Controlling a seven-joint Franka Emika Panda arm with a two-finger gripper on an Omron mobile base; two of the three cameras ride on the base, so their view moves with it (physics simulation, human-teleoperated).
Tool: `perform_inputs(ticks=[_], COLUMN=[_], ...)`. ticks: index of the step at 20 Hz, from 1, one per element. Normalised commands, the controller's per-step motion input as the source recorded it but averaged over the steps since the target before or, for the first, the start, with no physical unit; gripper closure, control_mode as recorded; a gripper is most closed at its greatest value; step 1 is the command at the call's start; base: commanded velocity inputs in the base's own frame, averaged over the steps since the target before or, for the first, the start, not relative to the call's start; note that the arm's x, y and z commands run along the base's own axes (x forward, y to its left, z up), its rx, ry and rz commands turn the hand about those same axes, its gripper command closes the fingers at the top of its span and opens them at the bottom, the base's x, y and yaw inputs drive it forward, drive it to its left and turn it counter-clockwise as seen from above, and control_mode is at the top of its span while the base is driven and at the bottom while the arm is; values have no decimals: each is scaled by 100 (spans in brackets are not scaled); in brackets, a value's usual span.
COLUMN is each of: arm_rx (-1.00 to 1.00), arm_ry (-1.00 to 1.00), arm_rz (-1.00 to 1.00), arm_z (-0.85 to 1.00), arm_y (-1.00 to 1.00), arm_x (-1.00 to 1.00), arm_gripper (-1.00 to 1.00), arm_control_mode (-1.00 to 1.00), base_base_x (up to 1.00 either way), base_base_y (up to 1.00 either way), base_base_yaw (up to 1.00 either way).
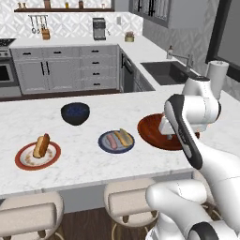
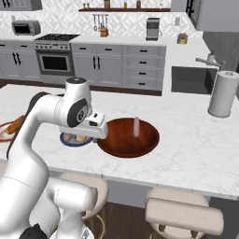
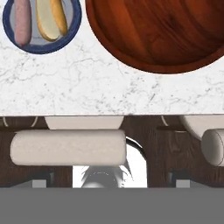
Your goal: Place one bun and one sausage from the bowl on each plate.
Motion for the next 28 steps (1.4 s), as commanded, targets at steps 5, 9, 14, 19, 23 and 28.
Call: perform_inputs(ticks=[5, 9, 14, 19, 23, 28], arm_rx=[0, 0, 0, 3, 7, 5], arm_ry=[0, 0, 0, 0, 0, 0], arm_rz=[0, 0, 0, 0, 0, 0], arm_z=[0, 0, 0, 0, 0, -23], arm_y=[0, 0, 0, 0, -2, -62], arm_x=[0, 0, 0, 80, 100, 100], arm_gripper=[-100, -100, -100, -100, -100, -100], arm_control_mode=[100, 100, 100, -100, -100, -100], base_base_x=[22, 46, 78, 17, 0, 0], base_base_y=[-42, -24, -3, 0, 0, 0], base_base_yaw=[0, 1, 0, 0, 0, 0])
